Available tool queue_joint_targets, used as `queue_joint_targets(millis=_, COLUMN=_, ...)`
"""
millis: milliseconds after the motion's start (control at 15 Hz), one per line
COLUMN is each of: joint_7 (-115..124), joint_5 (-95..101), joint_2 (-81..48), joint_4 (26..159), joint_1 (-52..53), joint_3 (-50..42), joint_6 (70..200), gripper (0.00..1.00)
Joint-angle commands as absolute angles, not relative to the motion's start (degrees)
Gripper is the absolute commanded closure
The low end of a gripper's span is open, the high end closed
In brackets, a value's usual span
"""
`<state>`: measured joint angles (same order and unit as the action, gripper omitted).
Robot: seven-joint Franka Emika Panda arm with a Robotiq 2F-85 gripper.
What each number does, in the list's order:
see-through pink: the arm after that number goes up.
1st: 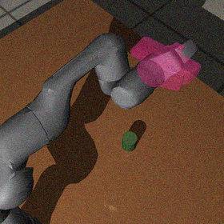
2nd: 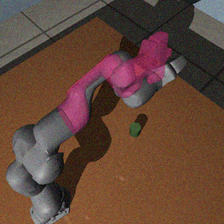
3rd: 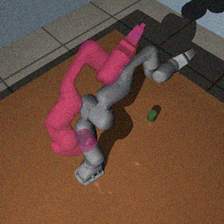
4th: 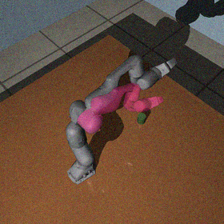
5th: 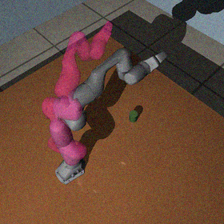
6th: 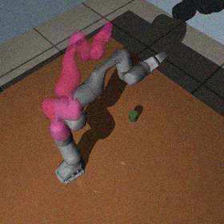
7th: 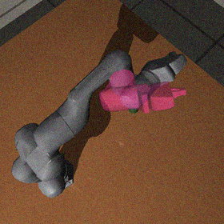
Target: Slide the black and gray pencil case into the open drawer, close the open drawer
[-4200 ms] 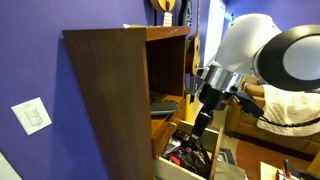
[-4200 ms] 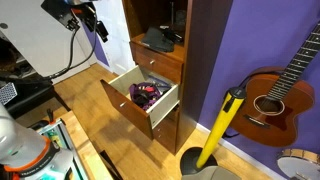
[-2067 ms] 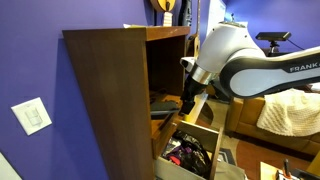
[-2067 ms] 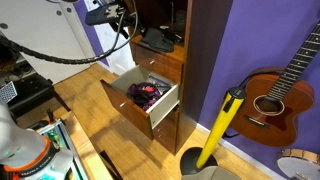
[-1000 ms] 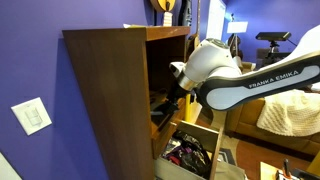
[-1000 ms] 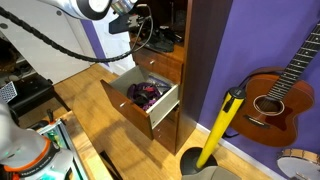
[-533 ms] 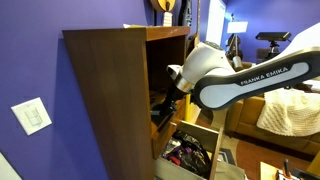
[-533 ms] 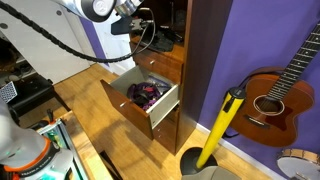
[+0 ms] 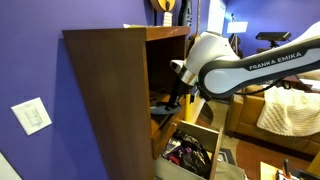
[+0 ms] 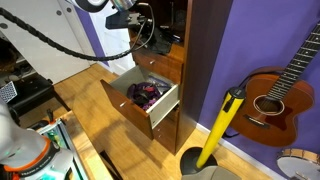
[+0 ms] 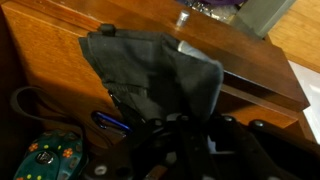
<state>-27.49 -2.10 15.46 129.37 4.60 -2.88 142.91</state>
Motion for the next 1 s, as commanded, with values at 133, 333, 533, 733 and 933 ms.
queue_joint_targets(millis=133, joint_7=-29.3, joint_5=-3.3, joint_2=21.7, joint_4=132.4, joint_1=5.1, joint_3=-4.4, joint_6=134.7, gripper=0.97)
queue_joint_targets(millis=333, joint_7=-31.2, joint_5=-3.7, joint_2=25.2, joint_4=134.4, joint_1=5.5, joint_3=-5.5, joint_6=131.8, gripper=0.96)
queue_joint_targets(millis=533, joint_7=-33.0, joint_5=-2.5, joint_2=28.7, joint_4=136.8, joint_1=5.3, joint_3=-6.4, joint_6=130.0, gripper=0.96)
queue_joint_targets(millis=733, joint_7=-36.8, joint_5=-2.5, joint_2=31.9, joint_4=139.0, joint_1=5.5, joint_3=-8.0, joint_6=128.4, gripper=0.96)
queue_joint_targets(millis=933, joint_7=-40.6, joint_5=-2.6, joint_2=34.7, joint_4=140.9, joint_1=5.7, joint_3=-9.4, joint_6=126.4, gripper=0.96)
